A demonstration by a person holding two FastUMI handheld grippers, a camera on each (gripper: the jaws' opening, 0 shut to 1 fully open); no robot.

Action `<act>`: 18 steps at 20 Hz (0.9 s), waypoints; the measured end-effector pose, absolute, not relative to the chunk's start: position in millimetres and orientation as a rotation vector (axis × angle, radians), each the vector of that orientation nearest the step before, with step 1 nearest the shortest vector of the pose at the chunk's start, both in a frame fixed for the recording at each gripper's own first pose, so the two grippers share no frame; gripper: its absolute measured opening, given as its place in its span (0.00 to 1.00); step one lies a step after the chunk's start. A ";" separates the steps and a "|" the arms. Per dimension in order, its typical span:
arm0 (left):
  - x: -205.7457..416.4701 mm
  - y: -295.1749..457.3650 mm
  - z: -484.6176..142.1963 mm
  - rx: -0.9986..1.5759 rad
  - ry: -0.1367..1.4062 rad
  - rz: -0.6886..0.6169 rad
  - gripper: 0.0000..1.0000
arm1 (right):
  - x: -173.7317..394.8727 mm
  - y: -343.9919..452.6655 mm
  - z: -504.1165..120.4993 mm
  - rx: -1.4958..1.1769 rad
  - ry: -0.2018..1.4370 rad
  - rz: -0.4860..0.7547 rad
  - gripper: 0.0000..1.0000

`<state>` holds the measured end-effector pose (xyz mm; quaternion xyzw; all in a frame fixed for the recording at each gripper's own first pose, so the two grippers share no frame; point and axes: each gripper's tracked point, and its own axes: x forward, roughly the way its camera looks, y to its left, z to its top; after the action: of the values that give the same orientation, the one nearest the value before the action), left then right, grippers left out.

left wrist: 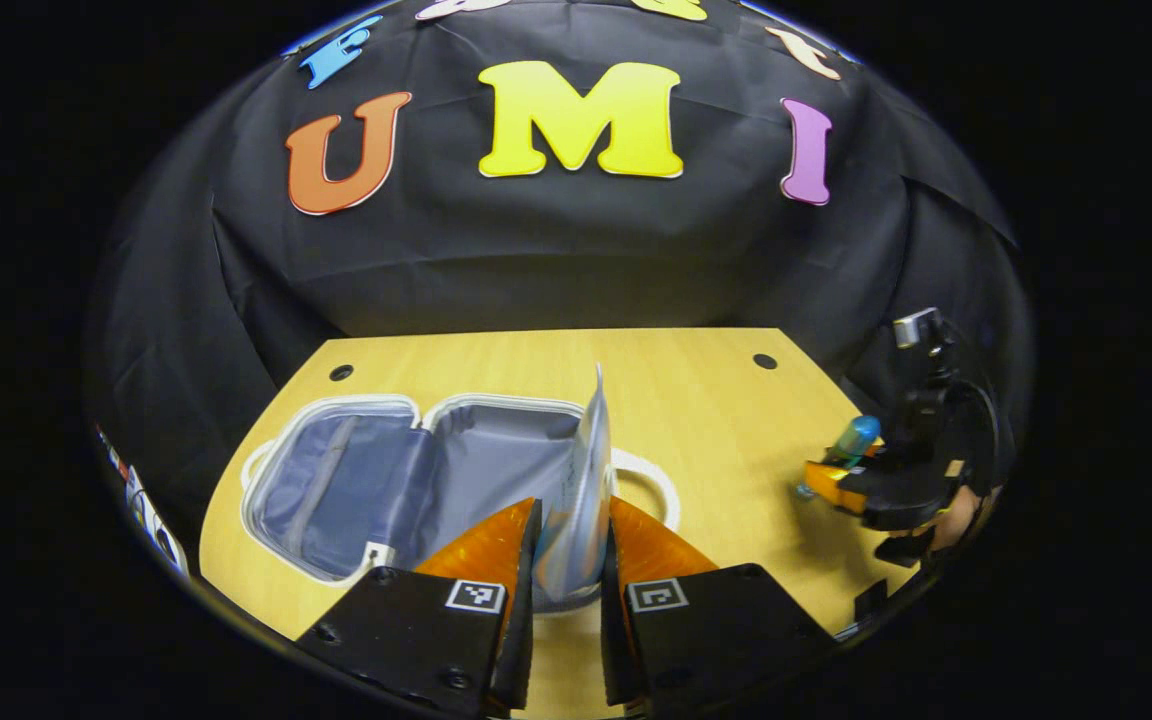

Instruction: First open the suitcase, pack the skin care products into it, and then close the suitcase.

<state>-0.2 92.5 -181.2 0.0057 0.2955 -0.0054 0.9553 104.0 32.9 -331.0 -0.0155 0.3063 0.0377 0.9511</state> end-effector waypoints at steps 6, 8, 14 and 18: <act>26.6 157.1 -242.2 -0.016 0.716 0.044 0.31 | 59.0 59.9 -272.3 0.011 0.600 0.094 0.34; 28.8 166.8 -269.0 -0.005 0.777 0.047 0.31 | 47.6 68.5 -260.8 0.027 0.608 0.102 0.34; 12.6 164.5 -332.7 0.008 0.958 0.046 0.31 | 27.4 84.2 -242.4 -0.009 0.622 0.129 0.34; 2.8 168.0 -353.7 0.027 1.052 0.073 0.31 | 18.7 86.8 -233.3 -0.015 0.627 0.139 0.34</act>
<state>2.8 168.0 -353.7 0.0127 0.5021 0.0351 0.8640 18.7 86.8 -233.3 -0.0075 0.3083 0.0683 0.9488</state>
